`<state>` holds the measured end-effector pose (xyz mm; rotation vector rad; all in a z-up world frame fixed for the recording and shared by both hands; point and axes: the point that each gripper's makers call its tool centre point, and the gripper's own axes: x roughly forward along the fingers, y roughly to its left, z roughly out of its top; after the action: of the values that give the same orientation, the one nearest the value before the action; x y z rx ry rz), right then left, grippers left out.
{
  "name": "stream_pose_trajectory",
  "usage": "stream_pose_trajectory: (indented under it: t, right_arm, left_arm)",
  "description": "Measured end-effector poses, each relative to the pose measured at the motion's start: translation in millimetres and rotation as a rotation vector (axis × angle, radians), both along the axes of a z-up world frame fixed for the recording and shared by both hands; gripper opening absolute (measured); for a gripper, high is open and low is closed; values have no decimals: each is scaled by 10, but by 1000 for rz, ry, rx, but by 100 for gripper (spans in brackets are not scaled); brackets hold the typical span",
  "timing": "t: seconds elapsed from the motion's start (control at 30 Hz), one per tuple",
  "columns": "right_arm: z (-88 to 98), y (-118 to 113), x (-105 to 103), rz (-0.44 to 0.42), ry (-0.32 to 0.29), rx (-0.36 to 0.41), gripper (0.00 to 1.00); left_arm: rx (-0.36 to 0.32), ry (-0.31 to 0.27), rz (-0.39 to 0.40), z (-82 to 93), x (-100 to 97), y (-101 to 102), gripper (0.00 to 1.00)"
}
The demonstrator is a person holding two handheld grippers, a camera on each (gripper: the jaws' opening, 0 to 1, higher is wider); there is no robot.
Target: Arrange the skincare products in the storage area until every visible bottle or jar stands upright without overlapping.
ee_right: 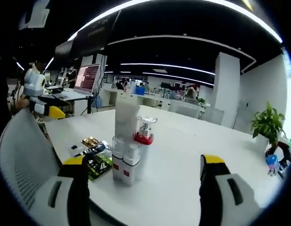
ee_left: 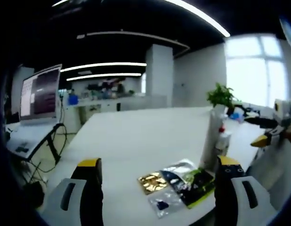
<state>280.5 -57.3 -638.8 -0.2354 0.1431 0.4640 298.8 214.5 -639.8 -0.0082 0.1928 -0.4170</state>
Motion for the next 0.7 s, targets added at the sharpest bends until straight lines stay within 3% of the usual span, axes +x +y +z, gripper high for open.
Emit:
stream_pose_trajectory:
  t: [0.7]
  right_arm:
    - [-54, 15, -13, -3, 32, -7, 99]
  left_arm:
    - [42, 10, -4, -64, -7, 37, 97]
